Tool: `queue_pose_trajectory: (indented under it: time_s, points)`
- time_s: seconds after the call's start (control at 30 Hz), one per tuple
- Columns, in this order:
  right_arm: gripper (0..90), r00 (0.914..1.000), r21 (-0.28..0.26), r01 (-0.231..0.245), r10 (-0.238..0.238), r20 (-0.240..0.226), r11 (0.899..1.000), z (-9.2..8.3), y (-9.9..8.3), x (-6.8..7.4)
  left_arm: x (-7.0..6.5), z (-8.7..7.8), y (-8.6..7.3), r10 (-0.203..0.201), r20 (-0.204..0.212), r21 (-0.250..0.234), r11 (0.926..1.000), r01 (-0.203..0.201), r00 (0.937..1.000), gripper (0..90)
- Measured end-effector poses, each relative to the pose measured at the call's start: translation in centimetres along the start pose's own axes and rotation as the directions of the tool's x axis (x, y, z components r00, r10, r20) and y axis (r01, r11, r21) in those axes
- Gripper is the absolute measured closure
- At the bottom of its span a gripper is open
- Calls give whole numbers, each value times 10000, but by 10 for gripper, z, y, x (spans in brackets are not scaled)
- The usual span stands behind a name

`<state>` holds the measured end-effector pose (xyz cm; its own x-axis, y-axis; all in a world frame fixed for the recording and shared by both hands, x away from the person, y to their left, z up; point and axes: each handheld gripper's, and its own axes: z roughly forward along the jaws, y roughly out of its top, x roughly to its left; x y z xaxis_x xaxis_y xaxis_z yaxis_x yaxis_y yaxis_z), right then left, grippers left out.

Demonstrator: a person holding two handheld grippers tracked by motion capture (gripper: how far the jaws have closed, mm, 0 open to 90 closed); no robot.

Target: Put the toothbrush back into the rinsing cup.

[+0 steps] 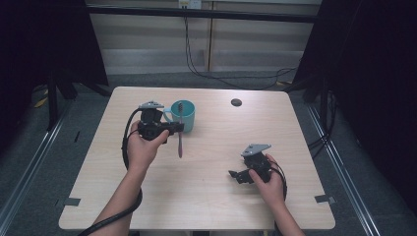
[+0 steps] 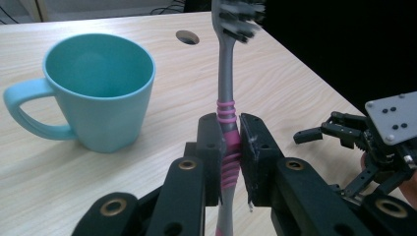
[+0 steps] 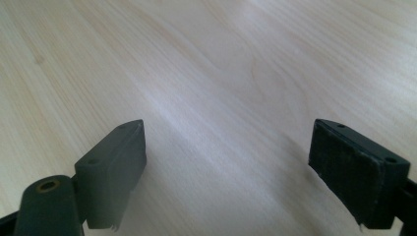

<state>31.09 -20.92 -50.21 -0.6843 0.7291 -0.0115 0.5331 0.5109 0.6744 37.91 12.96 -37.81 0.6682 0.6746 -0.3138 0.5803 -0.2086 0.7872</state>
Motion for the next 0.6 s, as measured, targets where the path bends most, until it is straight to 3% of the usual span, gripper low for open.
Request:
queue_pose_trajectory:
  time_s: [0.27,0.6]
  points:
    - [121,9995,-588,-250,240,-185,9980,2,-13,-3,-1,-5,13,198,-182,7,9998,-198,9996,799]
    - [117,9993,-652,-350,339,-178,9973,2,-14,-3,-3,-5,29,174,-241,-133,9998,-177,9996,799]
